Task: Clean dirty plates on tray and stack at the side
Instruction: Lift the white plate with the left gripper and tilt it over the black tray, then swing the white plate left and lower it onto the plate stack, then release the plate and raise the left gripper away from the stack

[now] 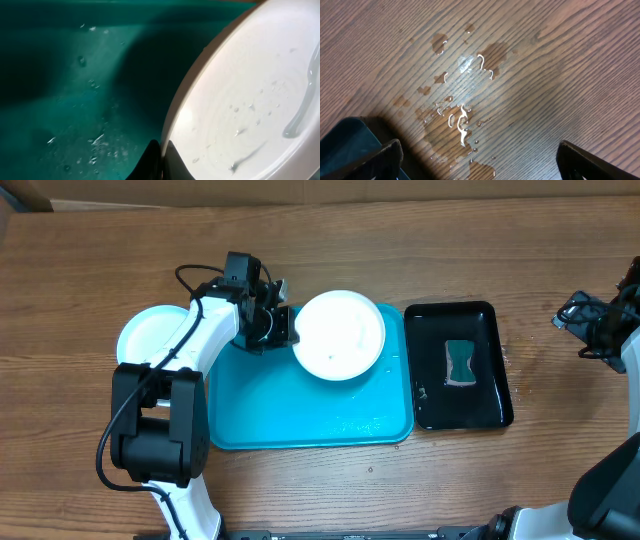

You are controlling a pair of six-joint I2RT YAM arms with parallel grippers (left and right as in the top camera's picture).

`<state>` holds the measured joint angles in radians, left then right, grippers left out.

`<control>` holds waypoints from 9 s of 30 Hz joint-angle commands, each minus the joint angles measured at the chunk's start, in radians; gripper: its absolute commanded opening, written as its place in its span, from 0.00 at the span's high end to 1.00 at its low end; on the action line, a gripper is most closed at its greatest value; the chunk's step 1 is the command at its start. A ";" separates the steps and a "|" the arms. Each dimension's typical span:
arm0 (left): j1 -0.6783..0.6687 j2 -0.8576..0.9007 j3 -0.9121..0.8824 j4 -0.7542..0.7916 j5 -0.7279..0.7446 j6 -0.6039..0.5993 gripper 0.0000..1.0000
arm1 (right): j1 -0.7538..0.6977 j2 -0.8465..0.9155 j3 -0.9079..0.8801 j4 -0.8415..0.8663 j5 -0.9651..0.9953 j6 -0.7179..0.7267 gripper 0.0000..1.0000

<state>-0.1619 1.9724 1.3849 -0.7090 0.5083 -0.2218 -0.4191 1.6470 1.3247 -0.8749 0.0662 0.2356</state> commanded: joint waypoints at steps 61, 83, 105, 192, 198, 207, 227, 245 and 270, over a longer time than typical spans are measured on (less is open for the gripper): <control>-0.830 0.007 0.434 0.011 -1.344 0.225 0.96 | -0.003 0.000 0.003 0.005 -0.001 0.003 0.00; -1.036 0.007 0.434 0.124 -1.780 0.383 0.96 | -0.003 0.000 0.003 0.005 -0.001 0.003 0.00; -0.752 0.008 0.433 -0.119 -0.796 -0.131 0.96 | -0.003 0.000 0.003 0.005 -0.001 0.003 0.00; 0.213 0.023 0.286 -0.483 -0.495 0.030 0.80 | -0.003 0.000 0.003 0.005 -0.001 0.003 0.00; 0.210 0.027 0.261 -0.457 -0.535 0.004 0.77 | -0.003 0.000 0.003 0.005 -0.001 0.003 0.00; 0.210 0.036 0.180 -0.364 -0.542 0.004 0.65 | -0.003 0.000 0.003 0.005 -0.001 0.003 0.00; 0.208 0.036 0.043 -0.044 -0.544 0.005 0.96 | -0.003 0.000 0.003 0.005 -0.001 0.003 0.00; 0.216 0.115 0.040 -0.014 -0.567 0.013 0.74 | -0.003 0.000 0.003 0.005 -0.001 0.004 0.00; 0.215 0.114 0.054 -0.024 -0.467 0.012 0.46 | -0.003 0.000 0.003 0.005 -0.001 0.003 0.00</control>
<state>0.0536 2.0743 1.4315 -0.7265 0.0151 -0.2043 -0.4191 1.6470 1.3247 -0.8749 0.0666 0.2356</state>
